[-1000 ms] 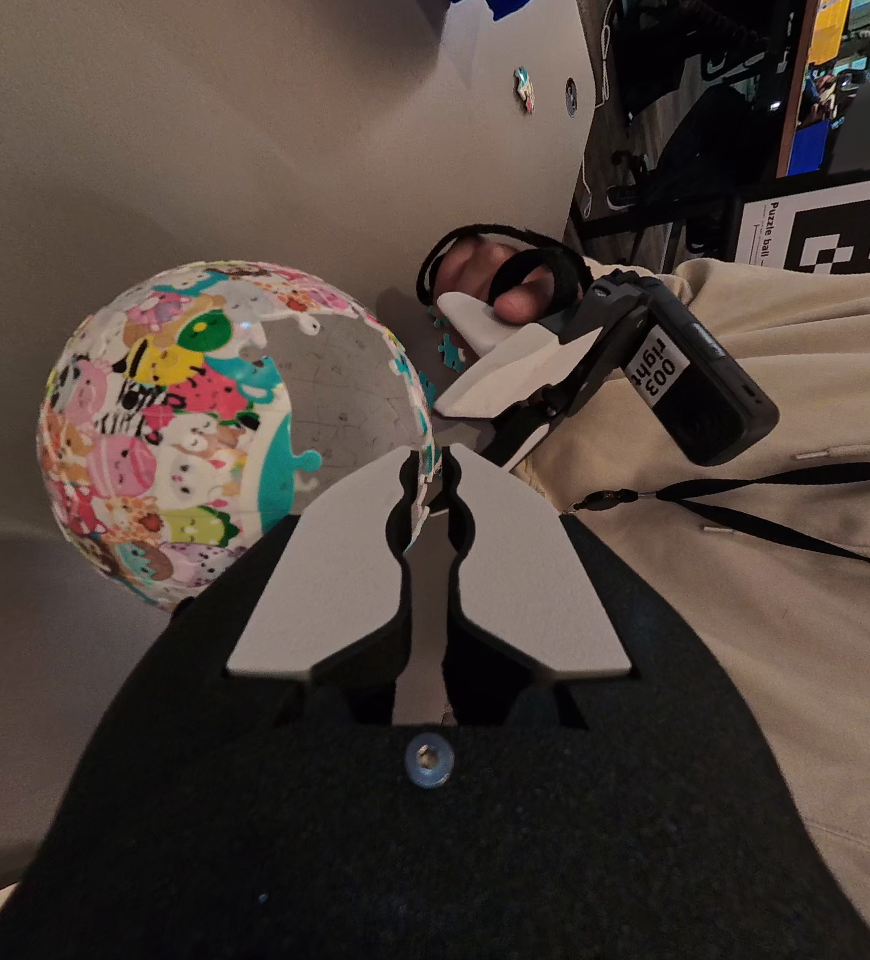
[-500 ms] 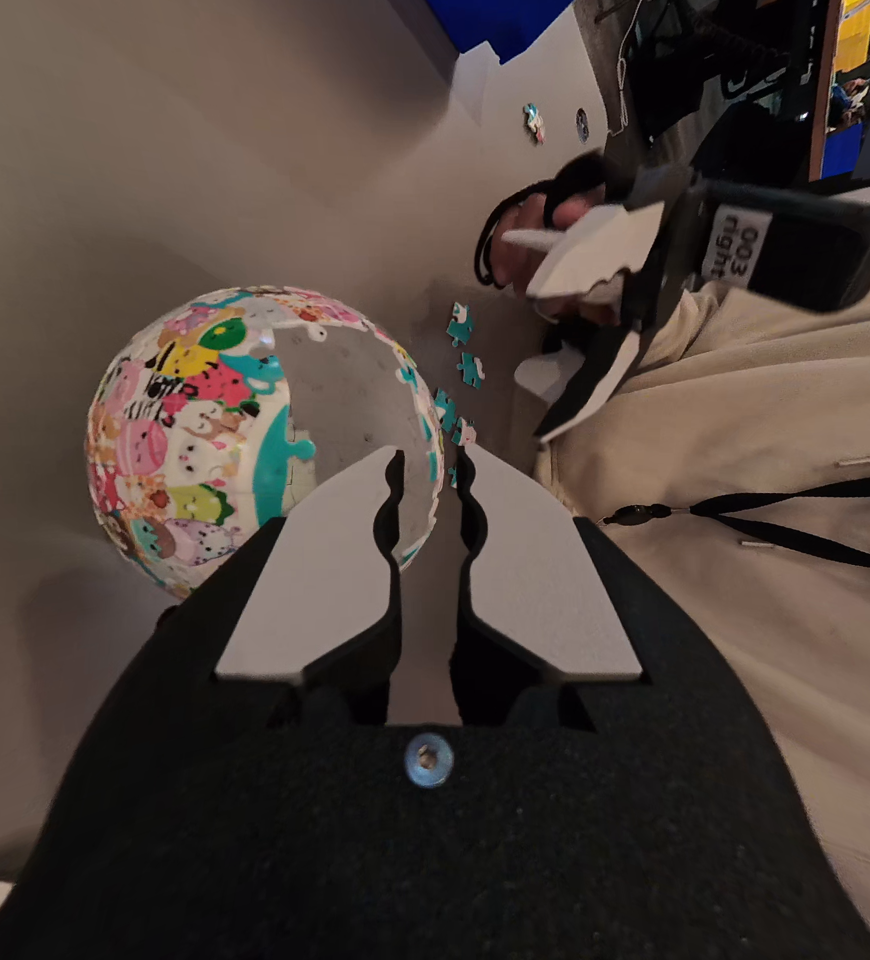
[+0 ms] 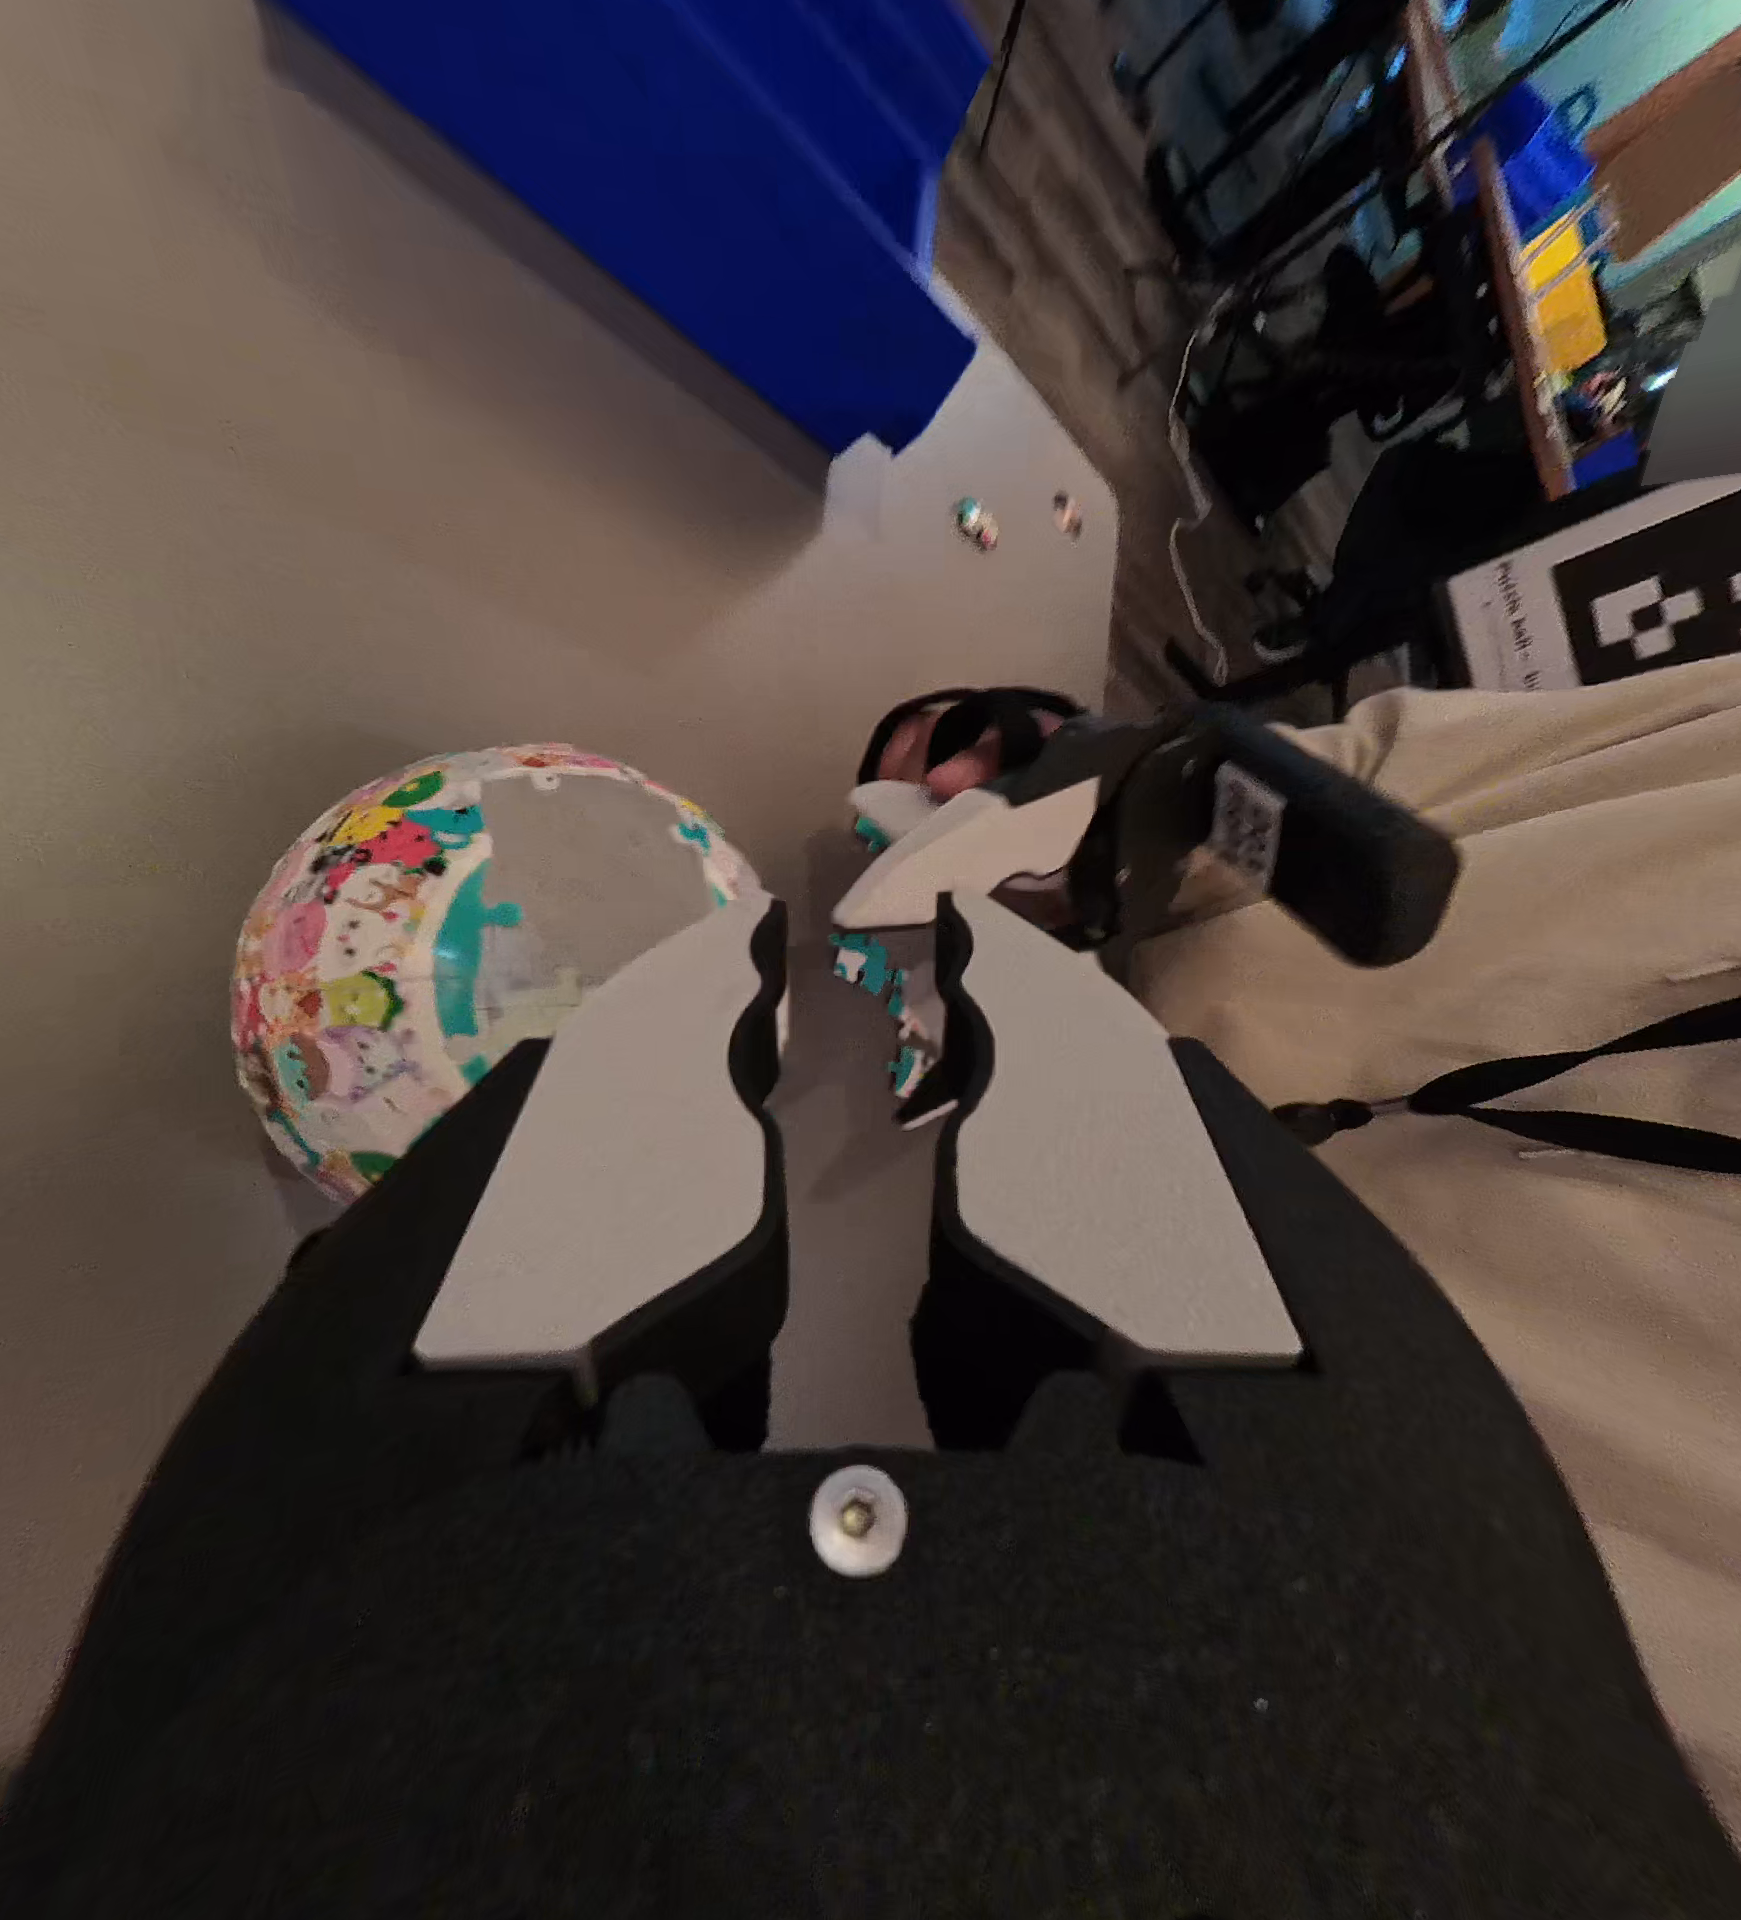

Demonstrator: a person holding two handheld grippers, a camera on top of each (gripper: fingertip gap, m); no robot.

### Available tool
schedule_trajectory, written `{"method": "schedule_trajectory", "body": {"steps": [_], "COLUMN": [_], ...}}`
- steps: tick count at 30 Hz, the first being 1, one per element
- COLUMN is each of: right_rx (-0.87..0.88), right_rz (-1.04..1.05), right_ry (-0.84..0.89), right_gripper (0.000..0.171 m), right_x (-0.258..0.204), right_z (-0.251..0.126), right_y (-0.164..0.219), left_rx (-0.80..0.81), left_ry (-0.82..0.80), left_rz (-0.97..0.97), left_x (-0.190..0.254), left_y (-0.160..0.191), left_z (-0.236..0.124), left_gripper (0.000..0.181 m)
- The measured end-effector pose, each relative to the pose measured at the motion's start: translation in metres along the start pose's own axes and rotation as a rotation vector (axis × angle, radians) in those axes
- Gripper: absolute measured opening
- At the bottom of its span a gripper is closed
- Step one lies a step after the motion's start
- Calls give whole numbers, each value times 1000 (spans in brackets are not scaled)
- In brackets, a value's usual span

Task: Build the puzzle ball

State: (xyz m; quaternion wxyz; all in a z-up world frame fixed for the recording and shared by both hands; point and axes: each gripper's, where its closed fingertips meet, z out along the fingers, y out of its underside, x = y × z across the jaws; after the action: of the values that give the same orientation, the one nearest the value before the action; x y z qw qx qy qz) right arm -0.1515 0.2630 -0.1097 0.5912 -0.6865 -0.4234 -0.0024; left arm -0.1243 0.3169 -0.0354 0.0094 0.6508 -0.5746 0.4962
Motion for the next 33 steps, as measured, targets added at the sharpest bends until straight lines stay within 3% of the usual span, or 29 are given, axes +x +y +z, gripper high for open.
{"method": "schedule_trajectory", "body": {"steps": [6,14,26,33], "right_rx": [22,36,8,49], "right_rz": [42,41,62,47], "right_ry": [8,8,-5,-12], "right_gripper": [82,78,83,83], "right_x": [8,5,7,5], "right_z": [10,8,13,13], "right_y": [1,0,11,-1], "left_rx": [194,295,426,467], "left_ry": [-34,-12,21,23], "left_rz": [40,15,-41,-83], "left_x": [37,63,72,65], "left_y": [37,93,106,114], "left_z": [-33,-24,-26,-26], "left_gripper": [31,32,32,32]}}
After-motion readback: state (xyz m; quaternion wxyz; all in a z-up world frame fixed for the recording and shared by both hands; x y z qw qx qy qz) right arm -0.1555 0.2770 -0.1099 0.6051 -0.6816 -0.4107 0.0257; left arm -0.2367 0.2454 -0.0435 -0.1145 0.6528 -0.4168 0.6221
